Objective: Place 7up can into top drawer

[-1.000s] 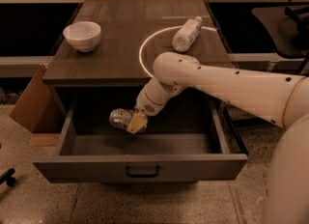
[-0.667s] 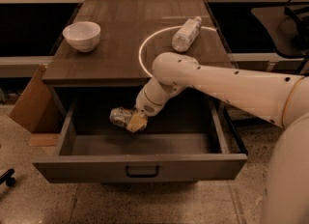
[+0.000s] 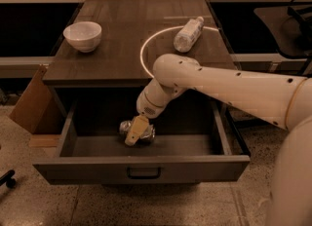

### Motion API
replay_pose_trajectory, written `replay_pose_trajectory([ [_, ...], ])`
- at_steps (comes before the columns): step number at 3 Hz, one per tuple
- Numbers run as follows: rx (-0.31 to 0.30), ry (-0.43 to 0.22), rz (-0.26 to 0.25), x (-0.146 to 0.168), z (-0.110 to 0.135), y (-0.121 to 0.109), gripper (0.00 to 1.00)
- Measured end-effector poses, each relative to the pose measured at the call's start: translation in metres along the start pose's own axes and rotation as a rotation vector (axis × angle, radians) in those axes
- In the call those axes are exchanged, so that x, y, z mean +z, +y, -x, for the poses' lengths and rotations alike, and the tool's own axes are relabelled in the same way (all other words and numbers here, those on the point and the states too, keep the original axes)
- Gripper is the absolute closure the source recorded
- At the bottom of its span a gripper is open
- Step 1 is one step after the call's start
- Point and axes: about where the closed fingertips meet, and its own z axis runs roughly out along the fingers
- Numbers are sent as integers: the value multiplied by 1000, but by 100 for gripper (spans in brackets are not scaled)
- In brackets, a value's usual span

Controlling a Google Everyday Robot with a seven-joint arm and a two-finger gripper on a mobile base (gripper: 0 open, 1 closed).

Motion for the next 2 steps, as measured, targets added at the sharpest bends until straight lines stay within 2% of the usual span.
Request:
replay_pose_trajectory([
  [1, -19, -35, -11, -19, 4, 12, 0],
  [2, -30, -77, -5, -47, 8, 39, 0],
])
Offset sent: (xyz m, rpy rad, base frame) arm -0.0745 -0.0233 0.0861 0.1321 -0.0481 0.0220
